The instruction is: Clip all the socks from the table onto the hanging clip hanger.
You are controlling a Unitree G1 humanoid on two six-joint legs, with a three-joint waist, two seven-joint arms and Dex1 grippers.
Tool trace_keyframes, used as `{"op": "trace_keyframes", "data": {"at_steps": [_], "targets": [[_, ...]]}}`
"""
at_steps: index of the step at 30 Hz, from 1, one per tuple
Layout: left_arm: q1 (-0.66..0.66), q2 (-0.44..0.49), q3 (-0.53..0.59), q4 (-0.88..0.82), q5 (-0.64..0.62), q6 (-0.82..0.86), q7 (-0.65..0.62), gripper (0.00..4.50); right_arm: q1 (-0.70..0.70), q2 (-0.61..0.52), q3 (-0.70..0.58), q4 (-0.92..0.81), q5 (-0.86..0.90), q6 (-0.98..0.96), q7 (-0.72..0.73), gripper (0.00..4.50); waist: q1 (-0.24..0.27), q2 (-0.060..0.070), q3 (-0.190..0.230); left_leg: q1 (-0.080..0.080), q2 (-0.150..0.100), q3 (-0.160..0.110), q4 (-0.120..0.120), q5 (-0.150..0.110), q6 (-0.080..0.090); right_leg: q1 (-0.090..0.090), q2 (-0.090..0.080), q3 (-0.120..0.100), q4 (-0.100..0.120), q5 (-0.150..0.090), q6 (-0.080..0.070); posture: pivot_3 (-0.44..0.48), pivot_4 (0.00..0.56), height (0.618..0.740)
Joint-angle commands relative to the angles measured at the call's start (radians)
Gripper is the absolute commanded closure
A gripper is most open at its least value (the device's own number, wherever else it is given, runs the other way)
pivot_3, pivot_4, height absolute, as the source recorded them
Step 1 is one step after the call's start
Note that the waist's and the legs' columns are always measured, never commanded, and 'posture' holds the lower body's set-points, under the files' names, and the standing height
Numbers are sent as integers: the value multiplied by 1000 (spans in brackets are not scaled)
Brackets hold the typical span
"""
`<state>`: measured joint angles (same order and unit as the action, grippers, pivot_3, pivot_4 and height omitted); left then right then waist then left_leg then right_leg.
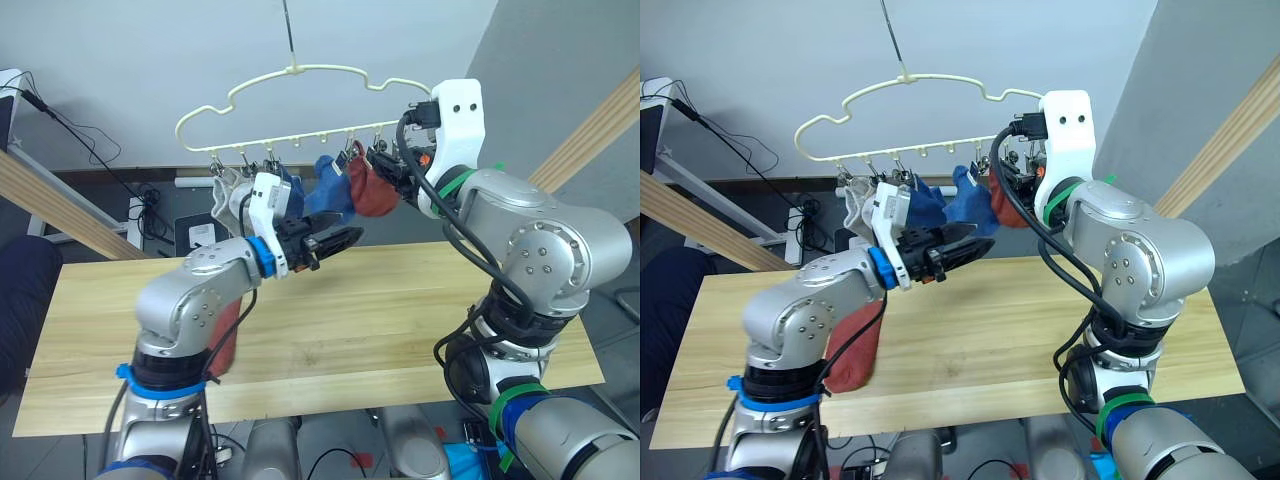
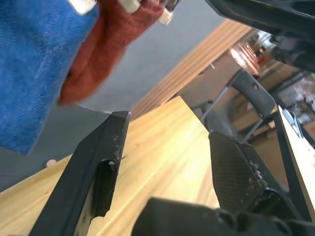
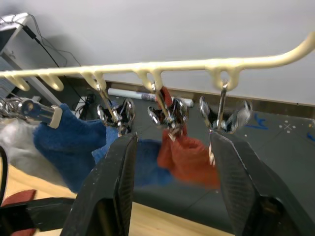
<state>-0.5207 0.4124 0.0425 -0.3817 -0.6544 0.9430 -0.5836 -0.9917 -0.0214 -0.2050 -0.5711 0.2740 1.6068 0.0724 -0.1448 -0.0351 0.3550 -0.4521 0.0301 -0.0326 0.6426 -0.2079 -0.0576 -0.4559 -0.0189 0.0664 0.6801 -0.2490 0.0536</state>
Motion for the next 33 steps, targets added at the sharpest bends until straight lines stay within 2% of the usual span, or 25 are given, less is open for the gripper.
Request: {"op": "trace_keyframes", "data": {"at_steps": [1,12,16,23,33], "targets": [[30,87,61,-82,-63,-21,-92,1559,-2,-9,-8,-88,32,8,-8,2084,-2,0,0,0,0,0,0,0,0,0,0,0,0,0,0,-256,354,740],[21,267,147,-56,-133,-62,-226,1559,14,-145,65,-186,57,8,-59,2084,-12,0,0,0,0,1,-1,0,0,0,0,1,-1,0,0,-307,337,740],[-19,290,153,-15,-131,-109,-267,1559,64,-181,95,-224,67,8,-82,2084,-20,0,0,0,0,1,0,0,0,0,0,0,-1,0,0,-320,335,740],[-31,294,131,12,-118,-158,-291,1559,164,-121,104,-243,53,8,-119,2084,-37,0,0,0,0,2,-1,0,0,-1,0,2,-1,0,0,-319,342,740],[-27,304,124,7,-117,-160,-284,1559,130,-27,98,-206,-8,8,-166,2084,-52,0,0,0,0,2,0,0,0,-1,0,2,0,0,0,-302,355,740]]}}
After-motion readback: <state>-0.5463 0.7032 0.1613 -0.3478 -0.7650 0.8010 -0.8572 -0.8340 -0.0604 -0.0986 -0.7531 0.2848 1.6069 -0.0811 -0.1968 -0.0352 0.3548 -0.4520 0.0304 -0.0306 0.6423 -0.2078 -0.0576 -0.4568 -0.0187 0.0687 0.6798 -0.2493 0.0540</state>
